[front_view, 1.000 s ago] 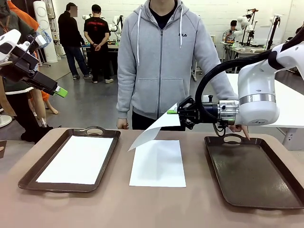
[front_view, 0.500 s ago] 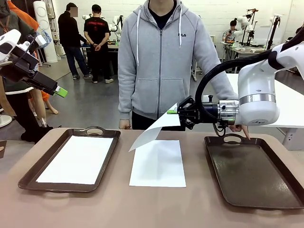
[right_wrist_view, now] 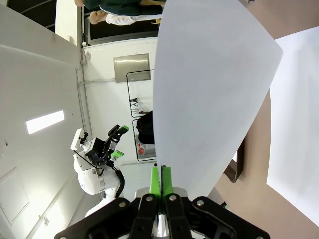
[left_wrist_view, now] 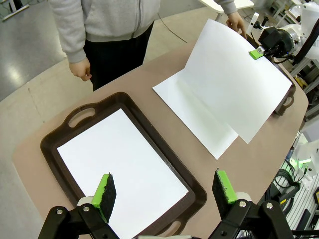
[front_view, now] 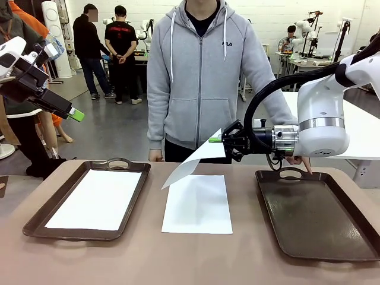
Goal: Sort the A4 documents.
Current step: Place the A4 Paper in the designated Handle tray.
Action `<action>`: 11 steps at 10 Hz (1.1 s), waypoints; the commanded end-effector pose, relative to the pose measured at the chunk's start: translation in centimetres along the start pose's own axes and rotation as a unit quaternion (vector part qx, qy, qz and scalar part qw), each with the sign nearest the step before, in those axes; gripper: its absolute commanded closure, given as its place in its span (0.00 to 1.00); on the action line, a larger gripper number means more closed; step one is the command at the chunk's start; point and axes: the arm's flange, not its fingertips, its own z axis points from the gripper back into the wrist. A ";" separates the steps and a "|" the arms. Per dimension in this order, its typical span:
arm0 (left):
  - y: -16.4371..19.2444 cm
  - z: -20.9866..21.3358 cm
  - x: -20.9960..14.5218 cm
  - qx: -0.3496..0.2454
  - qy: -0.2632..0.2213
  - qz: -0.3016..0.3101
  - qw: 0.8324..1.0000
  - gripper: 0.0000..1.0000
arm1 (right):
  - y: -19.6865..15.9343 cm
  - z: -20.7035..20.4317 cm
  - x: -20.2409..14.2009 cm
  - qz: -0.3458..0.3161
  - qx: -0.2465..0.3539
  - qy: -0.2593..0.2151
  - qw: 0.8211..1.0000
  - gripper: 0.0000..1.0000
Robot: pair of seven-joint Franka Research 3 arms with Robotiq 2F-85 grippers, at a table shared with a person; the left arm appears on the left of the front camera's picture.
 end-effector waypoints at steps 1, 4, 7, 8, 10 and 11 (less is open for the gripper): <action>0.2 0.1 -0.1 -0.004 -0.001 -0.009 1.000 0.00 | 0.0 0.0 0.0 0.000 0.000 0.000 1.000 0.99; 0.2 0.1 -0.1 -0.004 -0.001 -0.009 1.000 0.00 | 0.5 8.3 -2.8 0.070 0.000 0.004 0.998 0.99; 0.2 0.1 -0.1 -0.004 -0.001 -0.009 1.000 0.00 | 1.5 15.4 -4.0 0.166 -0.018 0.066 0.984 0.99; 0.2 0.1 -0.1 -0.004 -0.001 -0.009 1.000 0.00 | 1.2 16.9 -3.9 0.184 -0.027 0.082 0.979 0.99; 0.2 0.1 -0.1 -0.004 -0.001 -0.009 1.000 0.00 | -0.2 19.0 -3.1 0.227 -0.017 0.131 0.965 0.99; 0.2 0.1 -0.1 -0.004 -0.001 -0.009 1.000 0.00 | -1.0 19.6 -2.8 0.253 -0.014 0.134 0.958 0.99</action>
